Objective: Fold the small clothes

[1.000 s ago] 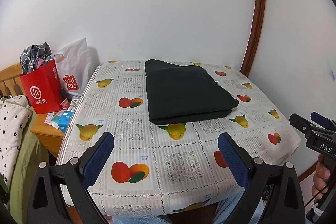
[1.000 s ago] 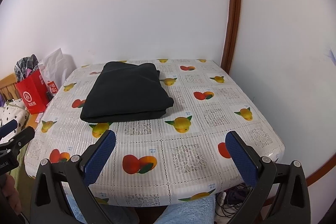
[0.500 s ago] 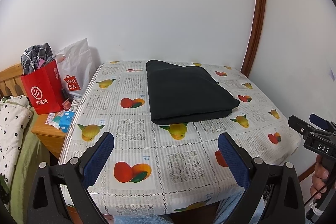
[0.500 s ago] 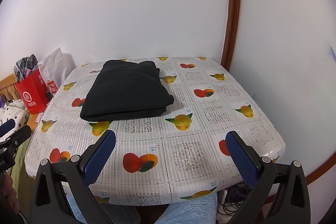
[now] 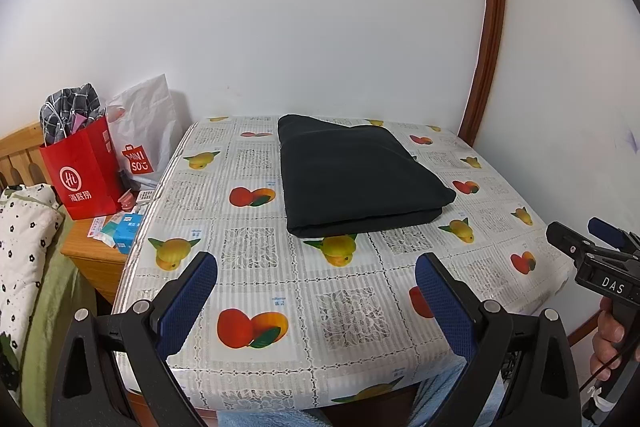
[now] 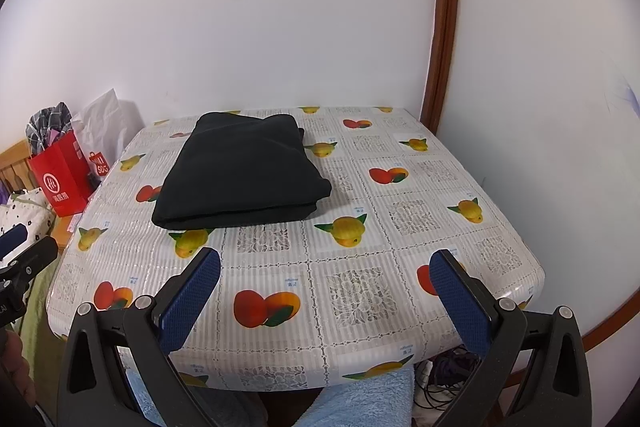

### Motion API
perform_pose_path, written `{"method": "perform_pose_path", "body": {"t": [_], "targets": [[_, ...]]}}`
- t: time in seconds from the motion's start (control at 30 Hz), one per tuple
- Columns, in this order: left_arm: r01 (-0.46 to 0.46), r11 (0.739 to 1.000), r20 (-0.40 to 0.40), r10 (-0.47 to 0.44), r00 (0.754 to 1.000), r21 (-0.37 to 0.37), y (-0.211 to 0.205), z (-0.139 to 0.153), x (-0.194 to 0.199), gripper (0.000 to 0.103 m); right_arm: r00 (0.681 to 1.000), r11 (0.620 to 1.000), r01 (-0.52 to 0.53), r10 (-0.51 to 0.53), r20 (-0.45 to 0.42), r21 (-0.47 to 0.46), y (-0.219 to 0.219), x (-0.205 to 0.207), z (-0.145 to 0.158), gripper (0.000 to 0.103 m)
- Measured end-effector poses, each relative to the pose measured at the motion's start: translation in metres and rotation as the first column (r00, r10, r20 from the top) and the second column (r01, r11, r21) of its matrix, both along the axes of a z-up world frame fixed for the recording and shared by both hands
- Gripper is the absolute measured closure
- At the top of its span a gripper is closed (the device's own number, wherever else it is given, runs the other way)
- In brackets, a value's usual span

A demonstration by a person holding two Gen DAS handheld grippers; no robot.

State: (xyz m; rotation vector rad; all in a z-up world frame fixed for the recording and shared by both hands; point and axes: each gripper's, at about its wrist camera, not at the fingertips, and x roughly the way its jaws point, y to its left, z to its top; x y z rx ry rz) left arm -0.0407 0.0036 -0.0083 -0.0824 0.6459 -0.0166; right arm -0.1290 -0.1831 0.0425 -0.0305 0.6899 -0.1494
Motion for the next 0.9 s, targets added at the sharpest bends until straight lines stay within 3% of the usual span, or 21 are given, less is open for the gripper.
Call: {"method": "perform_pose_path", "body": {"t": [0.9], "targets": [[0.017, 1.000, 0.004, -0.017, 1.000, 0.011, -0.0010, 0.0005, 0.0064, 0.003, 1.000, 0.999, -0.017, 0.017, 0.000, -0.033, 0.0048, -0.0020, -0.0036, 0.000]]}}
